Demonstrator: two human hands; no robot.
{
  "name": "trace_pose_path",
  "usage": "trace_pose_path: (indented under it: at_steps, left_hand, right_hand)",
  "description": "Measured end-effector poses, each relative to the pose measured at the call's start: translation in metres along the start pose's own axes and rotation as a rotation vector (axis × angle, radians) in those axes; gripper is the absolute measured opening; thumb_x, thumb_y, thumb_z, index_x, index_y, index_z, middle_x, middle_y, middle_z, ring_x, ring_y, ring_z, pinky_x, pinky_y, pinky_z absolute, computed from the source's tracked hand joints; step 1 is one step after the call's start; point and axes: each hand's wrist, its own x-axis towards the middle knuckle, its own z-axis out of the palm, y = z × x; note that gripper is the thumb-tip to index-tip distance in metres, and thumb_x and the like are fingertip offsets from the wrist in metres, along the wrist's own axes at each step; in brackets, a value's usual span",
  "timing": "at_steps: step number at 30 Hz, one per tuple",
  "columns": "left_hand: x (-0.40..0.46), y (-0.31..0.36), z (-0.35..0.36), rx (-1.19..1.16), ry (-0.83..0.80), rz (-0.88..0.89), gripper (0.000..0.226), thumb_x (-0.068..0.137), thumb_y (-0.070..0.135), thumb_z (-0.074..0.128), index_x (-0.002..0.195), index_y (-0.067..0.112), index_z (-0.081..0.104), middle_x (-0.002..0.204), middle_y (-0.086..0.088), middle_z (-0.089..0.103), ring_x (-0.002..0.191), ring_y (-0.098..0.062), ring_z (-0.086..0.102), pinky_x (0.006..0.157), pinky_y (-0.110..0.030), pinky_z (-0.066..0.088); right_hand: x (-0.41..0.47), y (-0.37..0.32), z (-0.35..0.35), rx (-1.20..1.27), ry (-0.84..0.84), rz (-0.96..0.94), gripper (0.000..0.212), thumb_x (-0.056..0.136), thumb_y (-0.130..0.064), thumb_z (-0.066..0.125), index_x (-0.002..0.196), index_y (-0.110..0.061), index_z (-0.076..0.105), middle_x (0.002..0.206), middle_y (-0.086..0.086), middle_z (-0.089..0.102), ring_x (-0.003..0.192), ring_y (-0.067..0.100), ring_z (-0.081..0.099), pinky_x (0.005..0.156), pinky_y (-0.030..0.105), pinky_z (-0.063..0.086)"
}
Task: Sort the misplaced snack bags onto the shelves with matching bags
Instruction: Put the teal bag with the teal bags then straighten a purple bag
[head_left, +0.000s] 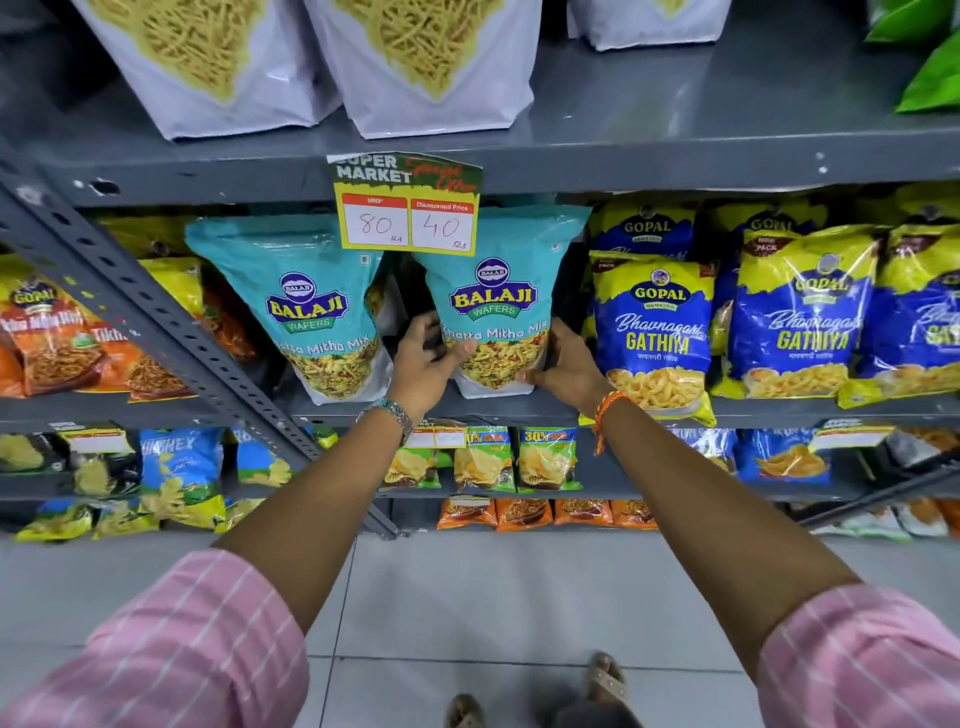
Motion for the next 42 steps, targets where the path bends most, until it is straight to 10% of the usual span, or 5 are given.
trace_pose_path:
  at_steps: [8,16,30,34,42]
  left_hand:
    - [-0.026,0.018,-0.005,-0.037,0.104,-0.016,0.061,0.093,0.007,0.071,0.148,0.004,0.045,0.150,-0.017,0.055,0.134,-0.030,0.056,0.101,-0.027,0.056]
    - [-0.107,0.079,-0.055,0.059,0.099,0.195,0.028,0.087,0.004,0.078,0.108,0.020,0.070,0.109,-0.001,0.075,0.085,0.003,0.073,0.081,-0.021,0.061]
    - [-0.060,0.249,-0.084,0.115,0.322,0.509,0.040,0.083,0.017,0.078,0.118,0.027,0.060,0.112,0.026,0.068,0.102,0.013,0.064,0.095,-0.029,0.052]
    - [-0.047,0.255,-0.073,0.169,0.254,0.460,0.057,0.075,0.025,0.072,0.128,0.009,0.057,0.128,-0.010,0.069,0.121,-0.028,0.067,0.106,-0.050,0.052]
    - [-0.044,0.258,-0.060,0.277,0.382,0.519,0.067,0.079,0.012,0.082,0.136,0.002,0.049,0.133,-0.017,0.061,0.124,-0.035,0.060,0.107,-0.038,0.047]
  right_hand:
    - [-0.030,-0.024,-0.009,0.041,0.064,-0.014,0.085,0.075,0.011,0.081,0.148,-0.007,0.040,0.141,0.009,0.058,0.136,0.031,0.053,0.091,0.032,0.057]
    - [-0.141,-0.111,-0.036,0.180,0.523,-0.466,0.038,0.081,-0.015,0.076,0.114,-0.029,0.062,0.104,-0.016,0.068,0.097,0.017,0.067,0.081,0.033,0.060]
    - [-0.084,-0.309,-0.062,0.148,0.214,-0.574,0.073,0.085,-0.003,0.079,0.145,-0.008,0.037,0.136,0.009,0.053,0.122,0.018,0.052,0.100,0.030,0.047]
    - [-0.056,-0.326,-0.056,0.134,0.166,-0.584,0.071,0.084,-0.003,0.079,0.143,-0.002,0.040,0.141,0.016,0.057,0.129,0.025,0.056,0.108,0.035,0.047]
    - [-0.035,-0.345,-0.056,0.183,0.069,-0.602,0.058,0.082,0.002,0.080,0.134,0.004,0.052,0.125,0.018,0.070,0.100,0.012,0.070,0.082,0.018,0.058]
